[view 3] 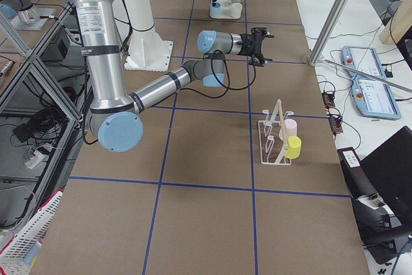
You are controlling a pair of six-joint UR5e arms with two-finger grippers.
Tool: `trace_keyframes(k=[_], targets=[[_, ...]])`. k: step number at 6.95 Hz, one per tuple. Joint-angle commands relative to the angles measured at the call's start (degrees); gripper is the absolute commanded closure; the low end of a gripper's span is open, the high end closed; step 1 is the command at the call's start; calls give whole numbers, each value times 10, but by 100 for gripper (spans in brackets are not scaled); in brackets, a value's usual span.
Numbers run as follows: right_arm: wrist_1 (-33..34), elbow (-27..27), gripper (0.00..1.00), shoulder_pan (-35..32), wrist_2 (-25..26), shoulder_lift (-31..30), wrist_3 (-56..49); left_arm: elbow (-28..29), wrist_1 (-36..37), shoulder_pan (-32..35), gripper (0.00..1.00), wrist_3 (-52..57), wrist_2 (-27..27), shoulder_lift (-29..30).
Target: Transfer IKEA cup to right arm and place on rack
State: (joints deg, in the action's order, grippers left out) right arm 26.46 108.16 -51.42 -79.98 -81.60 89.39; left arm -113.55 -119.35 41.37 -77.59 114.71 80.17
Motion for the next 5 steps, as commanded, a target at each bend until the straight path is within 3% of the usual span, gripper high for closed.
trace_keyframes(k=[1,3,4,5], targets=[[0,0,0,2,1,0,0,-59,14,44,100,1,35,-50],[0,-1,0,4,0,0,0,-77,16,151,100,7,95,-46],[-9,-1,0,8,0,0,3,-104,15,157,100,4,95,-39],[-31,-2,0,19,2,0,7,-106,15,158,100,-27,92,13]])
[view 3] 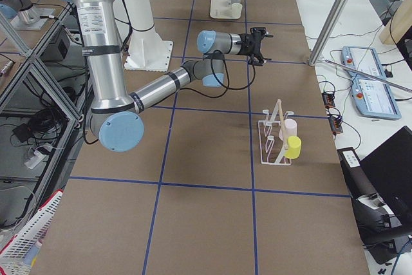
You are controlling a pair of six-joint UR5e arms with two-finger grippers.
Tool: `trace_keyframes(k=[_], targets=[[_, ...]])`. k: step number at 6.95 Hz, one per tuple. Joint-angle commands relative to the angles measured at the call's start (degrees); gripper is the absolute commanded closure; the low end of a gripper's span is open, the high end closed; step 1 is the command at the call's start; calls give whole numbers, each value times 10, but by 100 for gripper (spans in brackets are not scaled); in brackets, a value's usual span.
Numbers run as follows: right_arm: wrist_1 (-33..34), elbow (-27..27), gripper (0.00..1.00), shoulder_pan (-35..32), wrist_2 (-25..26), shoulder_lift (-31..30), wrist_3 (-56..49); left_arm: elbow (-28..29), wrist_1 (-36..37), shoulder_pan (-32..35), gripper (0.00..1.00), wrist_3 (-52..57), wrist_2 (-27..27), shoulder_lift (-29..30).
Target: Transfer IKEA cup to right arm and place on rack
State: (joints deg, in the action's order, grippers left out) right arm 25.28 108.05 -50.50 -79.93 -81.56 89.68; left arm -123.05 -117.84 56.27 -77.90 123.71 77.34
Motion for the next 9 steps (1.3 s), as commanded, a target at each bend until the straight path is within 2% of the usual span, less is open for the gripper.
trace_keyframes(k=[1,3,4,5,6,9], targets=[[-27,1,0,15,0,1,15,-10,0,7,100,-97,-4,105],[-53,0,1,17,0,3,70,12,-4,-1,100,-219,-43,235],[-70,1,1,22,0,2,92,23,-9,-11,100,-259,-60,281],[-83,6,1,24,-1,1,112,28,-36,-38,100,-296,-97,302],[-89,9,1,24,-20,1,132,51,-120,-77,100,-365,-155,319],[-138,14,1,24,-96,0,227,84,-265,-178,100,-478,-293,360]])
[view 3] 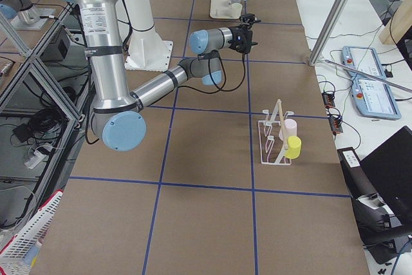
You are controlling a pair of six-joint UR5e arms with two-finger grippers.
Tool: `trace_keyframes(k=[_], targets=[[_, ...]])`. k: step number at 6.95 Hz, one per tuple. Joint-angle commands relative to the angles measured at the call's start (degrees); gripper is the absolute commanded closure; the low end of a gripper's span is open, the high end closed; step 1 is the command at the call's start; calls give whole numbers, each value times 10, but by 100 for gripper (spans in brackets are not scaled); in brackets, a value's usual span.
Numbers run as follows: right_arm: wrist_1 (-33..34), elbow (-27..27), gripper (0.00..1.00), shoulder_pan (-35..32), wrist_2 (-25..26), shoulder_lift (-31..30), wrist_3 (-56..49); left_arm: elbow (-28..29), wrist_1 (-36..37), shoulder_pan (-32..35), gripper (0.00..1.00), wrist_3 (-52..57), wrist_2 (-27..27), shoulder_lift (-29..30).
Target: Transfer IKEA cup to right arm and place on rack
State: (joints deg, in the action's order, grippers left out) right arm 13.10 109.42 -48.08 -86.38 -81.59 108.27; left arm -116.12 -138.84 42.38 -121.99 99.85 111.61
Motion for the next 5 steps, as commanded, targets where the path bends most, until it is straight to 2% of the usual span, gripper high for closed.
trace_keyframes(k=[1,2,5], targets=[[-18,1,1,2,-41,3,68,35,-127,-65,100,-61,-95,21],[-18,3,1,8,-44,17,86,67,-213,-98,100,-71,-147,22],[-19,7,1,28,-69,51,151,129,-331,-143,100,-74,-205,46]])
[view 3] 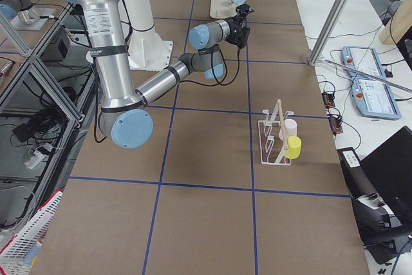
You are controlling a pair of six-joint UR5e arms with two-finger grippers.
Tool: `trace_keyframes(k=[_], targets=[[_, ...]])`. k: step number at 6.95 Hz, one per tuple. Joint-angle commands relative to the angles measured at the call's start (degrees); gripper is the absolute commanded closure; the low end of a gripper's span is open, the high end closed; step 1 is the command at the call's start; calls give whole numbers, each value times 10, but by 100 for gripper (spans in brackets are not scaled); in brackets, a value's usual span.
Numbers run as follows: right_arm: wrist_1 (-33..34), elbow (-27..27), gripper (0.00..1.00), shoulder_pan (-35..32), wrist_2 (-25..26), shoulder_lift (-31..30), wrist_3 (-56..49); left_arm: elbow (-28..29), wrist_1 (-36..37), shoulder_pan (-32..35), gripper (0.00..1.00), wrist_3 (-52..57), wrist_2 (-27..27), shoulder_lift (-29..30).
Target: Transfer IKEA cup to right arm and place on rack
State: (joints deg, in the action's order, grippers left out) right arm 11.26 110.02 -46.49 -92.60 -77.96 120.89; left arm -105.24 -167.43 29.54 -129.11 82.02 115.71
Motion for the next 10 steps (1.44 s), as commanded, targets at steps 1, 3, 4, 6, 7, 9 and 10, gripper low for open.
trace_keyframes(k=[1,3,4,6,7,9,10], targets=[[2,-3,1,39,0,37,25,41,-81,-34,100,-2,-67,4],[10,-18,1,99,71,69,15,53,-105,-36,100,-3,-98,3],[11,-41,1,118,84,96,13,54,-104,-36,100,-3,-112,2],[11,-85,0,132,96,143,1,57,-98,-36,100,-4,-124,4],[12,-88,0,133,96,146,-39,57,-95,-37,100,-4,-124,4],[11,-88,0,134,96,146,-72,62,-92,-37,100,-3,-125,4],[10,-88,0,135,96,146,-86,68,-91,-37,100,-3,-126,5]])
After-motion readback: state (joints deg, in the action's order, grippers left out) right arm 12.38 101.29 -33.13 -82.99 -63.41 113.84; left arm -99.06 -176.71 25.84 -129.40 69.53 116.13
